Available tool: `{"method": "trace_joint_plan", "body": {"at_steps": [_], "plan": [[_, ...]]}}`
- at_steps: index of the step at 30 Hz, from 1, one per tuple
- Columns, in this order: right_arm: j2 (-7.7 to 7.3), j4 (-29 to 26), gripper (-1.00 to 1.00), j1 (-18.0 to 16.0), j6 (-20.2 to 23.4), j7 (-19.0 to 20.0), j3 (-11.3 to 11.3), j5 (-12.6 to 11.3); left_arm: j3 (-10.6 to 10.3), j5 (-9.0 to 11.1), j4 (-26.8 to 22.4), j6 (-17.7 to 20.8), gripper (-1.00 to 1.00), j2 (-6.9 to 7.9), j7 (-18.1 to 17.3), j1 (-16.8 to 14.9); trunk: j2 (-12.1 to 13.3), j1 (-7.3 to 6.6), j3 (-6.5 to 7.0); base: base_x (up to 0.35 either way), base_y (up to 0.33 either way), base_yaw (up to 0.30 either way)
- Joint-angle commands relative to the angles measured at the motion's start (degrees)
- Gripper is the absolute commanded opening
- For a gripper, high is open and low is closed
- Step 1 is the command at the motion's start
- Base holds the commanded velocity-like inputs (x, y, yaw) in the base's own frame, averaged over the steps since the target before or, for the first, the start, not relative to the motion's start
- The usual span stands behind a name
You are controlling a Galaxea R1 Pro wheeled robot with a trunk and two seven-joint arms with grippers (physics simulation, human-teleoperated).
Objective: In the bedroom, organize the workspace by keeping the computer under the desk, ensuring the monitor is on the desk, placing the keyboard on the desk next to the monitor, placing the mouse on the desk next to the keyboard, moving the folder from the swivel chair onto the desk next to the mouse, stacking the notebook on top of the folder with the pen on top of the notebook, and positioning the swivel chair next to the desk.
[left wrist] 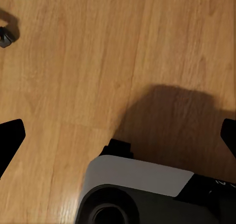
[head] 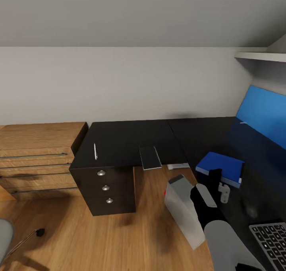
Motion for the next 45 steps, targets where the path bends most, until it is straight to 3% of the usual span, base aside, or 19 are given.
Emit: {"method": "trace_joint_plan", "body": {"at_steps": [1, 7, 10, 16, 34, 39, 42, 45], "plan": [[-0.09, -0.1, -1.0, 0.0, -0.1, -0.1, -0.1, -0.2, -0.3, 0.6, -0.1, -0.1, 1.0, 0.04, 0.4, 0.0, 0.0, 0.03, -0.04, 0.3, 0.0, 0.0], [-1.55, 0.4, -1.0, 0.2, 1.3, 0.8, -0.5, -0.6, -0.2, 0.6, -0.6, -1.4, 1.0, -0.49, 0.5, 0.0, 0.0, 0.03, -0.04, 0.1, 0.0, 0.0], [-1.25, 0.3, -1.0, 0.3, 0.3, 0.3, -0.7, -0.2, -0.1, 0.6, -1.1, -1.7, 1.0, -1.08, 0.5, 0.0, 0.0, 0.03, -0.04, 0.0, 0.0, 0.0], [-3.07, 0.2, -1.0, 0.4, -0.6, 0.2, -0.8, -0.7, -0.2, 0.6, -2.1, -2.6, 1.0, -1.27, 0.5, 0.0, 0.0, 0.03, -0.04, 0.0, 0.0, 0.0], [-3.5, 0.4, -1.0, 0.5, -0.1, -0.1, -0.8, -0.7, -0.2, 0.6, -2.3, -2.6, 1.0, -1.28, 0.4, 0.0, 0.0, 0.03, -0.15, 0.0, 0.0, -0.016], [-4.59, 0.4, -1.0, 0.5, 5.8, -0.1, -0.8, -0.7, -0.2, 0.6, -2.3, -2.6, 1.0, -1.28, 0.4, 0.0, 0.0, 0.03, -0.15, 0.0, 0.0, 0.0], [-6.24, 0.4, -1.0, 0.5, 10.8, -0.2, -0.7, -0.7, -0.2, 0.6, -2.3, -2.6, 1.0, -1.28, 0.4, 0.0, 0.0, 0.03, -0.15, 0.0, 0.0, 0.0], [-6.96, 0.4, -1.0, 0.5, 12.1, -0.2, -0.8, -0.8, -0.2, 0.6, -2.3, -2.6, 1.0, -1.29, 0.4, 0.0, 0.0, 0.03, -0.15, 0.0, 0.0, 0.0]]}}
